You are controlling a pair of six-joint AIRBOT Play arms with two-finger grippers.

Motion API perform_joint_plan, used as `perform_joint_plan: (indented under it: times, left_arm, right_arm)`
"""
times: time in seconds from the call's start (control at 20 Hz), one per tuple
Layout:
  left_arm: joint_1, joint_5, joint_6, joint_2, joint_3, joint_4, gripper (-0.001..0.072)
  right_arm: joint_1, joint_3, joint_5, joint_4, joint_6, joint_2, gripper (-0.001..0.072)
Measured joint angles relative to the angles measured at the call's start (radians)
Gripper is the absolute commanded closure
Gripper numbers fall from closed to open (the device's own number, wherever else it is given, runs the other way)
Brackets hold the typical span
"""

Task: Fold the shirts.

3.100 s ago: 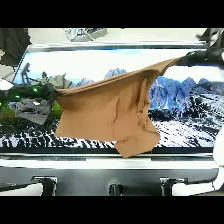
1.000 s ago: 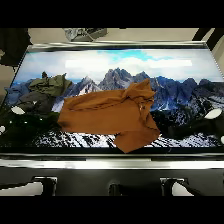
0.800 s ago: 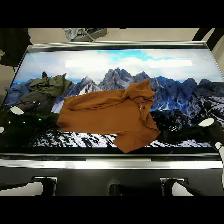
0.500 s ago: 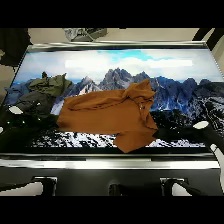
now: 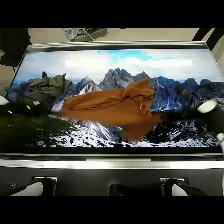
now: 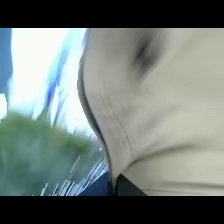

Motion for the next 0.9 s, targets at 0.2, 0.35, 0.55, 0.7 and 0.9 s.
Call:
perform_joint_plan:
  times: [0.2,0.35,0.55,0.7,0.9]
  left_arm:
    - [-0.015,0.107,-0.046,0.217,0.386,-0.035,0.0667]
    - [-0.019,0.174,-0.112,0.375,0.606,-0.018,0.0667]
    - [-0.019,0.192,-0.169,0.532,0.71,0.004,0.0668]
    - [-0.02,0.145,-0.197,0.581,0.733,0.043,0.0667]
    - [-0.021,0.066,-0.224,0.579,0.731,0.099,0.0668]
  right_arm:
    - [0.003,0.502,0.005,-0.182,-0.05,0.138,0.0668]
    - [0.003,0.792,-0.056,-0.293,-0.043,0.256,0.0667]
    - [0.003,0.937,-0.008,-0.353,0.024,0.397,0.0667]
    - [0.003,0.97,-0.008,-0.369,0.044,0.459,0.0667]
    - [0.003,0.986,0.034,-0.374,0.055,0.463,0.0668]
